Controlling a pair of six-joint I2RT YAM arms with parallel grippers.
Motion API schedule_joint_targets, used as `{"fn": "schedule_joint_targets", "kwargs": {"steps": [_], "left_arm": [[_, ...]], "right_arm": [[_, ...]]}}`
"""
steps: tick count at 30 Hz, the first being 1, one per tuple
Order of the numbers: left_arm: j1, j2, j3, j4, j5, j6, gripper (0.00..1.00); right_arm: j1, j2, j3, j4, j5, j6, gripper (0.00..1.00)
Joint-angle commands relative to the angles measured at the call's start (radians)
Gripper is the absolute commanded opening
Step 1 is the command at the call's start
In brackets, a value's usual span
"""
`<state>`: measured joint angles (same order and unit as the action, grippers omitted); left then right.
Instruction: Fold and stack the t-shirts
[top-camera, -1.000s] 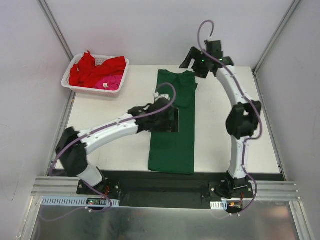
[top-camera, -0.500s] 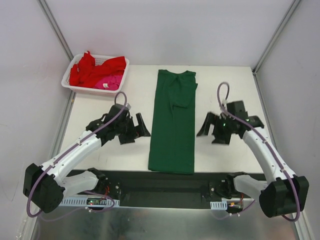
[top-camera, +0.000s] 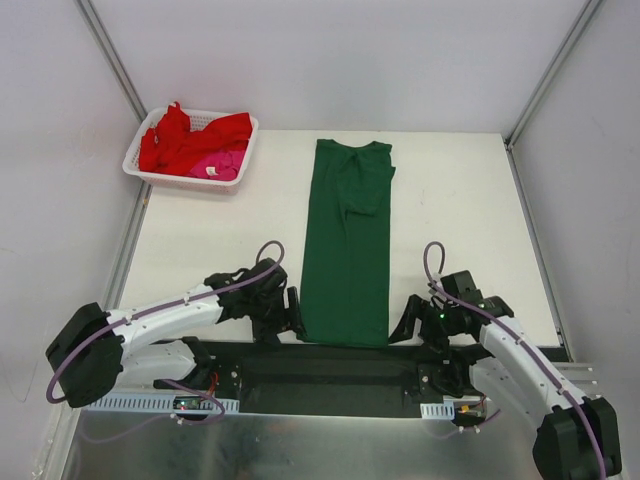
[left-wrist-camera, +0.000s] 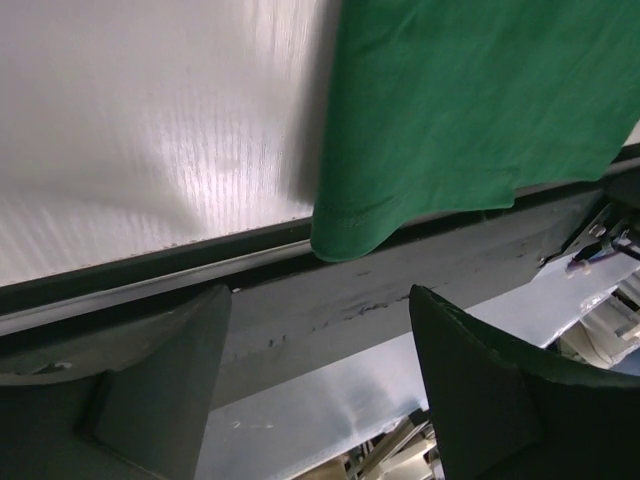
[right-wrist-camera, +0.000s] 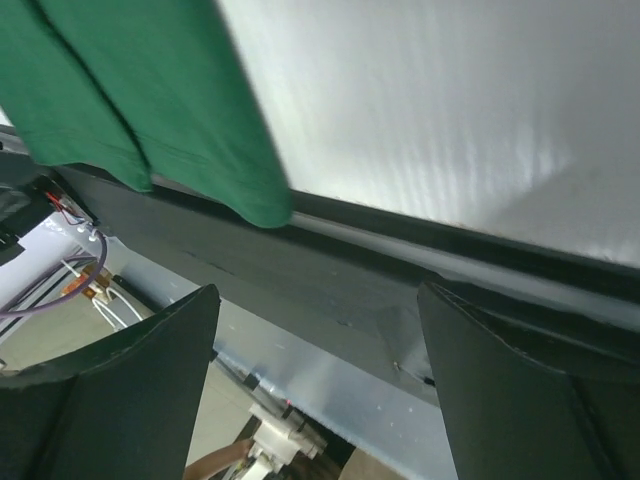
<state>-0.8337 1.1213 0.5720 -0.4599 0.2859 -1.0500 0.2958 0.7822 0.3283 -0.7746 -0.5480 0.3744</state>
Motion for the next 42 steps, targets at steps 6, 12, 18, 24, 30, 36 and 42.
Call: {"fn": "schedule_joint_targets", "kwargs": {"steps": [6, 12, 18, 24, 30, 36, 42], "left_arm": [[-0.03, -0.009, -0.084, 0.085, -0.042, -0.082, 0.67], [-0.027, 0.029, -0.081, 0.151, -0.036, -0.079, 0.65], [-0.002, 0.048, -0.07, 0.179, -0.013, -0.056, 0.62], [0.004, 0.069, -0.084, 0.202, -0.004, -0.044, 0.59], [0.01, 0.095, -0.07, 0.219, 0.009, -0.031, 0.53], [0.012, 0.117, -0.073, 0.231, 0.009, -0.027, 0.45], [0.012, 0.123, -0.07, 0.248, 0.01, -0.022, 0.27]], "right_arm": [[0.075, -0.026, 0.031, 0.106, 0.078, 0.124, 0.75], [0.16, 0.051, 0.037, 0.185, 0.109, 0.182, 0.71], [0.244, 0.118, 0.063, 0.233, 0.161, 0.215, 0.68], [0.293, 0.178, 0.078, 0.278, 0.192, 0.238, 0.53], [0.312, 0.203, 0.081, 0.302, 0.206, 0.248, 0.48], [0.348, 0.221, 0.064, 0.325, 0.207, 0.274, 0.41], [0.367, 0.247, 0.052, 0.344, 0.215, 0.287, 0.13]]}}
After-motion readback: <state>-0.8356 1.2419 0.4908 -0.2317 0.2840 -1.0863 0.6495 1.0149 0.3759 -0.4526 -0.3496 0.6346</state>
